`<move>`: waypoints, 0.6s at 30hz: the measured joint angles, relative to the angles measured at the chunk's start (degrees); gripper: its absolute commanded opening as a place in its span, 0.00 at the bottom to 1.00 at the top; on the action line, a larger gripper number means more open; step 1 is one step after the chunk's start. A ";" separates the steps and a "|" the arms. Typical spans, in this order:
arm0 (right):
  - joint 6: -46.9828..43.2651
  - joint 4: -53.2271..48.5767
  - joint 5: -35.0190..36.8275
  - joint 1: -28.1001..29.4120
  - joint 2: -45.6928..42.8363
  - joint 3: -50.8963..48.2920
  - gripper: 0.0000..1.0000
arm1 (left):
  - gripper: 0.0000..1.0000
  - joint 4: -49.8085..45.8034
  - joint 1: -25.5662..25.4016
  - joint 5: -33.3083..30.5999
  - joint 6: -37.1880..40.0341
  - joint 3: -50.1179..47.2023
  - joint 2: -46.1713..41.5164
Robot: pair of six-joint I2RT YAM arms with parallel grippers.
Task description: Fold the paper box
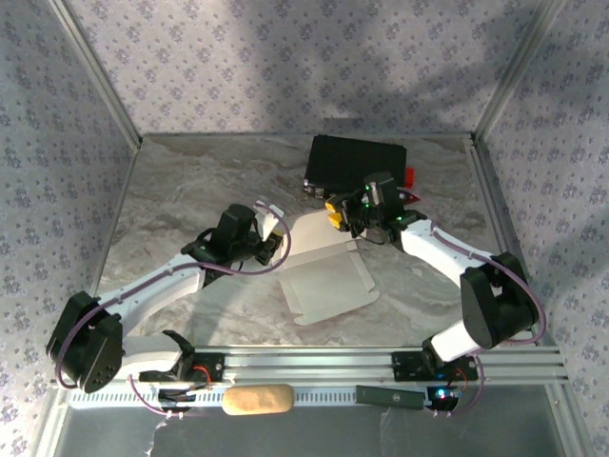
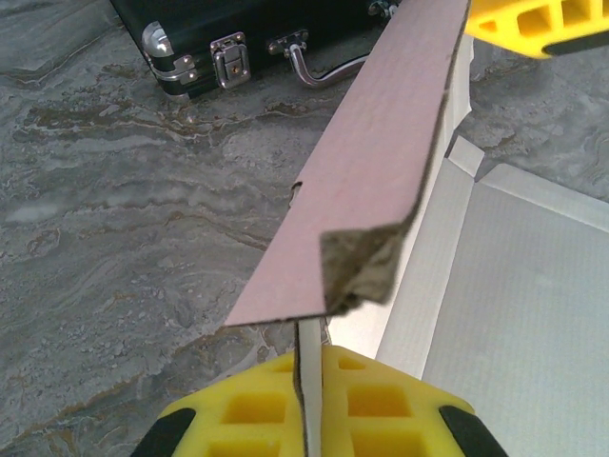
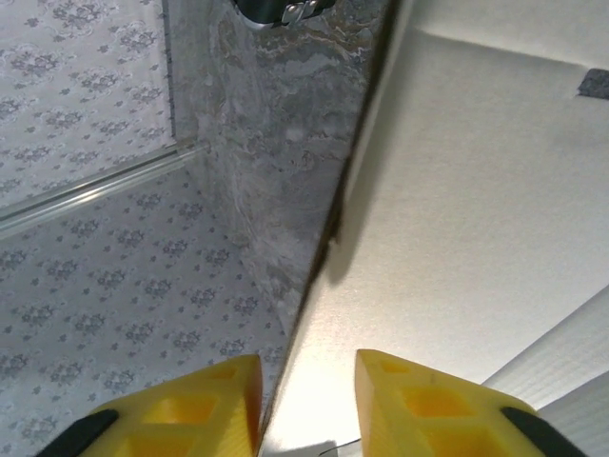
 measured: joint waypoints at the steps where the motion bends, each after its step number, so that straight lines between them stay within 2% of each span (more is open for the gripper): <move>1: 0.26 0.24 -0.02 0.02 0.07 0.02 0.26 | 0.00 0.00 0.00 -0.02 0.00 0.00 0.00; 8: 1.95 1.99 0.07 0.11 0.70 0.04 0.10 | 0.00 -0.22 -0.04 -0.04 0.00 0.00 0.00; 10: 2.78 2.60 0.20 0.13 0.70 -0.15 0.01 | 0.01 -0.20 -0.04 -0.02 -0.02 0.00 0.00; 12: 3.96 3.37 0.46 0.17 0.68 -0.57 0.00 | 0.11 -0.20 -0.04 -0.02 -0.04 0.00 -0.02; 16: 5.42 3.98 2.86 0.61 -0.44 -2.60 0.00 | 0.49 -1.18 -0.07 -1.38 -3.32 0.00 -2.69; 18: 5.57 2.84 4.68 0.59 -1.25 -3.50 0.00 | 0.54 -2.51 0.15 -3.06 -8.11 0.17 -7.34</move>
